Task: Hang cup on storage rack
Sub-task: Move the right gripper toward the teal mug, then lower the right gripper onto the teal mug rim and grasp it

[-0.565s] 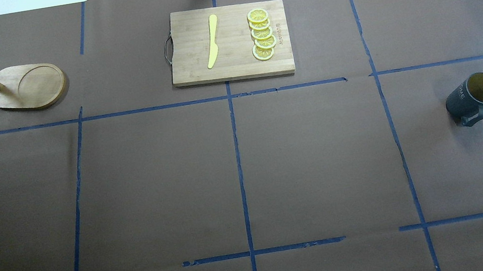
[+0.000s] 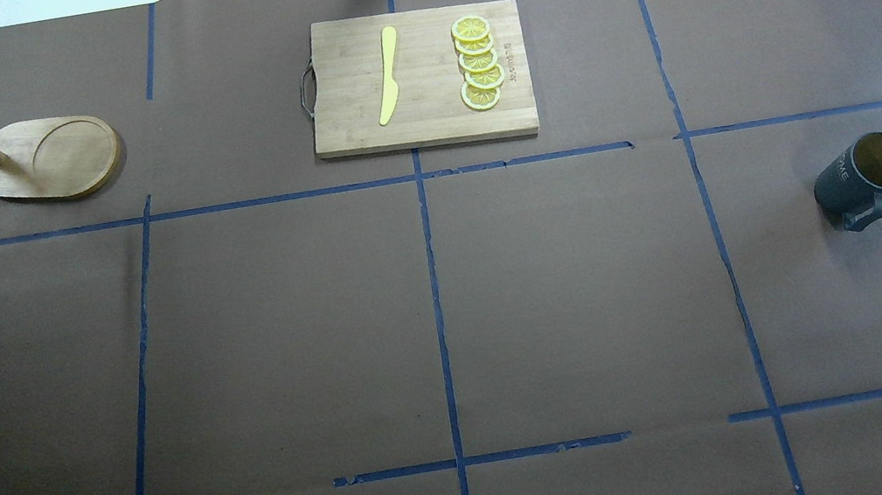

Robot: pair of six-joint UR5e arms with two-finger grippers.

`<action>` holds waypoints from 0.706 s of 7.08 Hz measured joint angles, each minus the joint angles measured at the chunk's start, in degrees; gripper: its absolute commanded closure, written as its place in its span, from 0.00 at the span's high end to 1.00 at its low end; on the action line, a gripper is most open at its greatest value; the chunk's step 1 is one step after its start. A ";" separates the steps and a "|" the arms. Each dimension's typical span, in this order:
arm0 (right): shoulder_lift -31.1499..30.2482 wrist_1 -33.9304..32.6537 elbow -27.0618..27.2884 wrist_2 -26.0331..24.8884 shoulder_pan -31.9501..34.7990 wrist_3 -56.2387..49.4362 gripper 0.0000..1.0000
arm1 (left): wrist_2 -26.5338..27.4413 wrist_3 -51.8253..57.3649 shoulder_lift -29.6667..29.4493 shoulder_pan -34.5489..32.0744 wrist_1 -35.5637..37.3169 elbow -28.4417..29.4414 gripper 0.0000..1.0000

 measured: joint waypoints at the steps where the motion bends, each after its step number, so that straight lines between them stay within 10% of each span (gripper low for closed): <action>1: 0.48 0.99 0.57 -0.11 -2.73 -0.07 1.00 | -0.07 -0.01 0.00 0.01 -0.09 -0.06 1.00; 5: 0.35 9.47 -0.75 -0.77 -10.76 3.32 1.00 | -0.29 -0.01 -0.32 0.04 -0.26 -0.26 1.00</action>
